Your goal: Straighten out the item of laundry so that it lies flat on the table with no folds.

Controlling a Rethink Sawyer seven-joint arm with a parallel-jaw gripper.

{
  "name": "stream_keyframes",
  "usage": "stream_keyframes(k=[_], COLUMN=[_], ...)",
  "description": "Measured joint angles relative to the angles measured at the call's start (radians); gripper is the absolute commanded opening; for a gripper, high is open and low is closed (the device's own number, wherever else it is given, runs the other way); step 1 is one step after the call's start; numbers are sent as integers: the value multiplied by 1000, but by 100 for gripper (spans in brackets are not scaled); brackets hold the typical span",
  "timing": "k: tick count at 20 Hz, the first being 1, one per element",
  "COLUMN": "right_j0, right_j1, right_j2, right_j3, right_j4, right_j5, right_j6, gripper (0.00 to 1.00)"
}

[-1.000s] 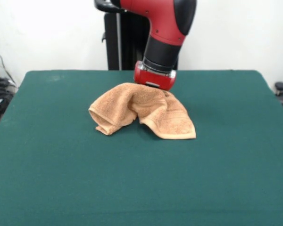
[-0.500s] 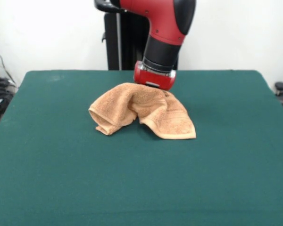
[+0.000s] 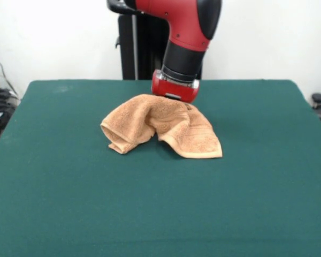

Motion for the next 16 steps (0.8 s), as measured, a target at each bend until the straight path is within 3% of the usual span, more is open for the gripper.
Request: stream_keyframes(k=[16], right_j0=[-42], right_j1=[-28], right_j2=[35], right_j3=[-1], right_j4=[-7], right_j5=[64], right_j6=[0], gripper=[0])
